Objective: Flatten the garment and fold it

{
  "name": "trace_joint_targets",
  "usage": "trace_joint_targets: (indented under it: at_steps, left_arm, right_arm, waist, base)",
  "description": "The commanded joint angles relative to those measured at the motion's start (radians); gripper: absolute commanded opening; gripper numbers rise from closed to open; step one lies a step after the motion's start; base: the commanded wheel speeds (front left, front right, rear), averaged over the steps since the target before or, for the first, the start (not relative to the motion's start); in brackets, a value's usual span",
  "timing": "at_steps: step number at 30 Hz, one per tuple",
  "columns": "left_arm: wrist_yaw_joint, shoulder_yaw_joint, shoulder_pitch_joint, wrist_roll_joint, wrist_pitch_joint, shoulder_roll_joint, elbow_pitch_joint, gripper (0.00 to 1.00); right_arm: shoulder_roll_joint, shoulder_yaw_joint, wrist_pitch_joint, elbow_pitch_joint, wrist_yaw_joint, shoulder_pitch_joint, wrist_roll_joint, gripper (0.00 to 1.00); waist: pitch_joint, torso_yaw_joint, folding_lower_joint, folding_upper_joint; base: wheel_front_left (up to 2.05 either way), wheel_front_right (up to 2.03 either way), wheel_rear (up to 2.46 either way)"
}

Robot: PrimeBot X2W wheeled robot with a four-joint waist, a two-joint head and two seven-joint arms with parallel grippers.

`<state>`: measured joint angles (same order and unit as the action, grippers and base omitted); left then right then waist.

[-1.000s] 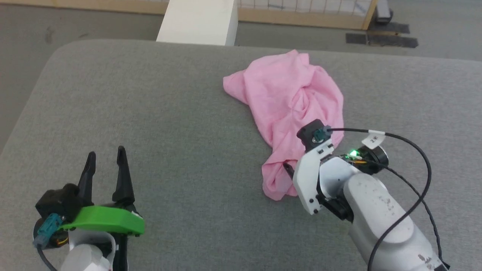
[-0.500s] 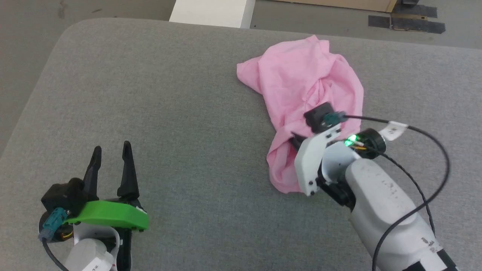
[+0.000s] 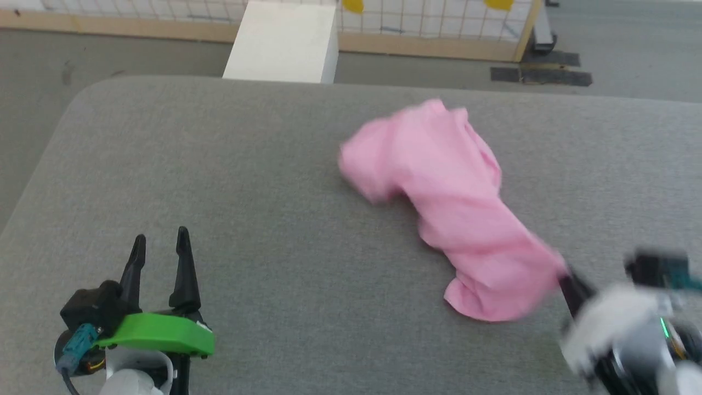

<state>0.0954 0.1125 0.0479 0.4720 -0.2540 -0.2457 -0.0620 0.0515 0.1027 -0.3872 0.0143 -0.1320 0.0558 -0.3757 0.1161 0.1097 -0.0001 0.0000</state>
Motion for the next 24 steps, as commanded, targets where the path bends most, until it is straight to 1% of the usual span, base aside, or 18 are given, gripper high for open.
trace_joint_targets:
  at_steps: [1, 2, 4, 7, 8, 9, 13, 15, 18, 20, 24]
  left_arm:
    - [0.004, 0.000, -0.013, -0.003, -0.003, -0.003, 0.007, 1.00]
    - [0.006, -0.001, -0.017, -0.003, -0.002, -0.003, 0.009, 1.00]
    - [0.010, -0.003, -0.024, 0.000, 0.001, -0.006, 0.015, 1.00]
    - [0.010, -0.001, -0.034, 0.004, 0.012, -0.011, 0.020, 1.00]
    - [0.010, 0.001, -0.036, 0.004, 0.015, -0.012, 0.020, 1.00]
    - [0.011, 0.002, -0.039, 0.005, 0.018, -0.012, 0.021, 1.00]
    - [0.006, 0.009, -0.035, 0.028, 0.043, -0.003, 0.030, 1.00]
    - [-0.007, 0.021, -0.005, 0.046, 0.069, 0.005, 0.043, 1.00]
    - [-0.034, 0.057, 0.083, 0.065, 0.135, 0.013, 0.057, 1.00]
    - [-0.063, 0.093, 0.171, 0.077, 0.207, 0.012, 0.043, 1.00]
    - [-0.114, 0.194, 0.351, 0.095, 0.394, 0.033, -0.022, 1.00]
  right_arm:
    - [-0.001, 0.034, -0.043, -0.023, 0.001, -0.073, 0.024, 0.00]
    - [-0.001, 0.059, -0.068, -0.032, 0.001, -0.115, 0.008, 0.00]
    - [-0.001, 0.093, -0.130, -0.043, 0.001, -0.193, 0.042, 0.00]
    - [-0.001, 0.143, -0.193, -0.031, 0.001, -0.251, 0.061, 0.00]
    - [-0.001, 0.154, -0.187, -0.029, 0.001, -0.249, 0.056, 0.09]
    - [-0.001, 0.168, -0.161, -0.024, 0.001, -0.239, 0.025, 1.00]
    - [-0.001, 0.211, -0.022, -0.010, 0.001, -0.177, -0.089, 1.00]
    - [-0.001, 0.246, 0.026, -0.016, 0.001, -0.153, -0.079, 1.00]
    - [-0.001, 0.303, 0.043, -0.042, 0.001, -0.121, -0.044, 1.00]
    - [-0.001, 0.335, 0.041, -0.061, 0.001, -0.095, -0.023, 1.00]
    - [-0.001, 0.367, 0.034, -0.087, 0.001, -0.048, 0.007, 1.00]
  waist:
    - [-0.022, -0.020, 0.0001, 0.0000]
    - [-0.025, -0.023, 0.0001, 0.0000]
    - [-0.030, -0.031, 0.0001, 0.0000]
    - [-0.034, -0.040, 0.0001, 0.0000]
    - [-0.036, -0.042, 0.0001, 0.0000]
    - [-0.037, -0.045, 0.0001, 0.0000]
    - [-0.036, -0.061, 0.0001, 0.0000]
    - [-0.029, -0.072, 0.0001, 0.0000]
    - [-0.005, -0.096, 0.0001, 0.0000]
    - [0.018, -0.122, 0.0001, 0.0000]
    - [0.073, -0.183, 0.0001, 0.0000]
  base:
    - [0.00, 0.00, 0.00]
    - [0.00, 0.00, 0.00]
    - [0.00, 0.00, 0.00]
    - [0.00, 0.00, 0.00]
    - [0.00, 0.00, 0.00]
    - [0.00, 0.00, 0.00]
    - [0.00, 0.00, 0.00]
    - [0.00, 0.00, 0.00]
    - [0.00, 0.00, 0.00]
    - [0.00, 0.00, 0.00]
    - [0.00, 0.00, 0.00]
